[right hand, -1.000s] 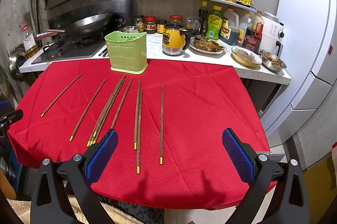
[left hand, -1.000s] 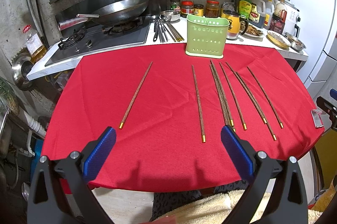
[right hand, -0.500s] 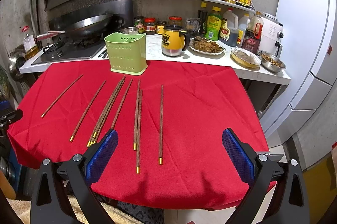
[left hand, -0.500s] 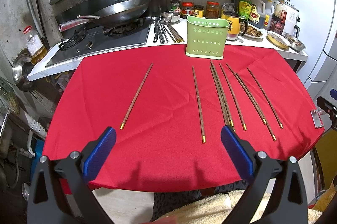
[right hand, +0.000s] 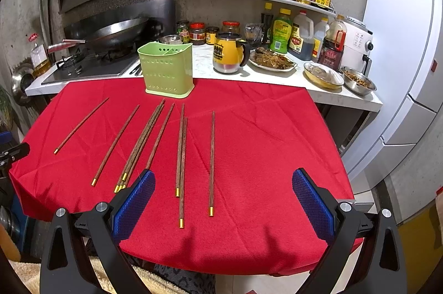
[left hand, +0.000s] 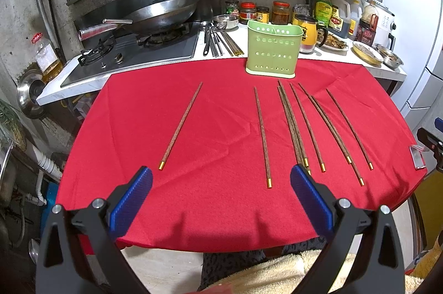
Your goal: Organize utensils
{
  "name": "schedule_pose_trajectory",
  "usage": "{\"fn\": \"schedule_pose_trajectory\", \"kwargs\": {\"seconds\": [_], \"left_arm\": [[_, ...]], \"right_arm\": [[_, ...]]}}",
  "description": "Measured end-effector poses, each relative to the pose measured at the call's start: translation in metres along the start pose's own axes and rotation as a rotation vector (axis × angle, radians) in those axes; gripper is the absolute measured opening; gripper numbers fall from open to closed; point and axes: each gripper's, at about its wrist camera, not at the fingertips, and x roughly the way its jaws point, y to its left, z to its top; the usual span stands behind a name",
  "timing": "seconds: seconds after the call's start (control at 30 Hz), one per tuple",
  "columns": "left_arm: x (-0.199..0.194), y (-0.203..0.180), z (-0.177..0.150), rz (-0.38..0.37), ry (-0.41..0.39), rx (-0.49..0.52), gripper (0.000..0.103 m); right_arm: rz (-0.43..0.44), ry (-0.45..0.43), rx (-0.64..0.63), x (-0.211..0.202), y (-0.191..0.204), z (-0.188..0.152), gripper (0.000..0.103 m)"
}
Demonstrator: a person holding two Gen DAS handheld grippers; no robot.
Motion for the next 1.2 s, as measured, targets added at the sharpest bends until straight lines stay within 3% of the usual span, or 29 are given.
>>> {"fn": "schedule_pose_trajectory", "kwargs": {"seconds": [0.7, 0.93, 1.07, 1.2], "left_arm": [[0.005, 0.003, -0.002, 0.005, 0.006, -0.008, 0.097], [0.042, 0.013, -0.005, -0.006, 0.043, -0.046, 0.097], [0.068, 0.026, -0.008, -0.05, 0.064, -0.068, 0.097], [0.089, 0.038, -0.012, -0.048, 0.061, -0.073, 0.097]], "right_arm": [[0.002, 0.005, 0.001, 0.004, 0.0, -0.001, 0.097], [0.003, 0.009, 0.019, 0.025, 0.001, -0.009, 0.097], [-0.016, 0.027, 0.019, 0.046, 0.003, -0.015, 0.097], [0.013, -0.015, 0.031, 0.06, 0.004, -0.021, 0.097]]}}
